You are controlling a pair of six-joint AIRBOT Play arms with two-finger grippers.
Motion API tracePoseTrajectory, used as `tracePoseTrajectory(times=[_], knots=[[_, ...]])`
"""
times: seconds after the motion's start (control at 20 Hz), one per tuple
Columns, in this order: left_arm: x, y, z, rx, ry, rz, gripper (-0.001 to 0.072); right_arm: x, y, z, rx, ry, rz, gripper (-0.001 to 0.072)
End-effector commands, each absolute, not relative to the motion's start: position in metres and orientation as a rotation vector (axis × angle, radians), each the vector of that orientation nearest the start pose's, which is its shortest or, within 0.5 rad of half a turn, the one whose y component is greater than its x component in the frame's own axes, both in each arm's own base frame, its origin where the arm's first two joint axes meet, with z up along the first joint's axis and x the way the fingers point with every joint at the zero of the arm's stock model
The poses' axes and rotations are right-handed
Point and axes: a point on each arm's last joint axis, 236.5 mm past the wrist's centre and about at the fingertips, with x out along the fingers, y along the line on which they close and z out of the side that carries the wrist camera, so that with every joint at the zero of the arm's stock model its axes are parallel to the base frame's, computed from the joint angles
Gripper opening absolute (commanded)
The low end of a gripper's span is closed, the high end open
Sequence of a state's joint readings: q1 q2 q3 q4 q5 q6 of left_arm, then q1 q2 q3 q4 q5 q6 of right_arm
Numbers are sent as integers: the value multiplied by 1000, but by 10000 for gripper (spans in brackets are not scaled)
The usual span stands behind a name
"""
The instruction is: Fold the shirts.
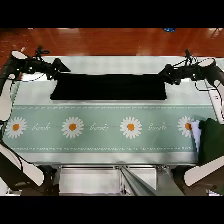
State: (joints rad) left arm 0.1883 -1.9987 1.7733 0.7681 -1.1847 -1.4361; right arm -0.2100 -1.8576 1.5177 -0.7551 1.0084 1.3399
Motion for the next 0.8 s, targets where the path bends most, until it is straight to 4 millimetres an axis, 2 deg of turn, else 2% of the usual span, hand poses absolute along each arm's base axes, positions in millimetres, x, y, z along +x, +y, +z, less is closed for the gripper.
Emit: tracePoseTrajectory(times=[0.0, 0.1, 0.2, 0.25, 0.3, 0.35, 0.4, 0.5, 0.6, 0.75], knots=[[545, -34, -36, -766, 1261, -301, 506, 521, 30, -45, 764, 1191, 308, 415], [529, 10, -16, -738, 1312, -216, 506, 508, 1, -21, 774, 1194, 313, 415], [495, 60, -3, -580, 1375, -123, 506, 495, -47, 0, 709, 1158, 216, 416], [480, 84, 1, -517, 1393, -42, 506, 487, -73, 3, 673, 1153, 122, 416], [468, 98, 7, -473, 1388, 10, 506, 480, -94, 1, 655, 1137, 23, 416], [461, 102, 13, -463, 1356, 35, 506, 472, -105, -5, 654, 1115, -47, 416], [459, 99, 19, -468, 1295, 52, 505, 466, -105, -16, 675, 1099, -82, 416], [452, 76, 28, -473, 1162, 57, 506, 459, -88, -41, 743, 1098, -82, 416], [431, 44, 27, -443, 1095, 40, 506, 462, -62, -61, 800, 1115, -31, 416], [396, -1, 16, -397, 1097, -24, 506, 473, -29, -78, 894, 1137, 31, 417]])
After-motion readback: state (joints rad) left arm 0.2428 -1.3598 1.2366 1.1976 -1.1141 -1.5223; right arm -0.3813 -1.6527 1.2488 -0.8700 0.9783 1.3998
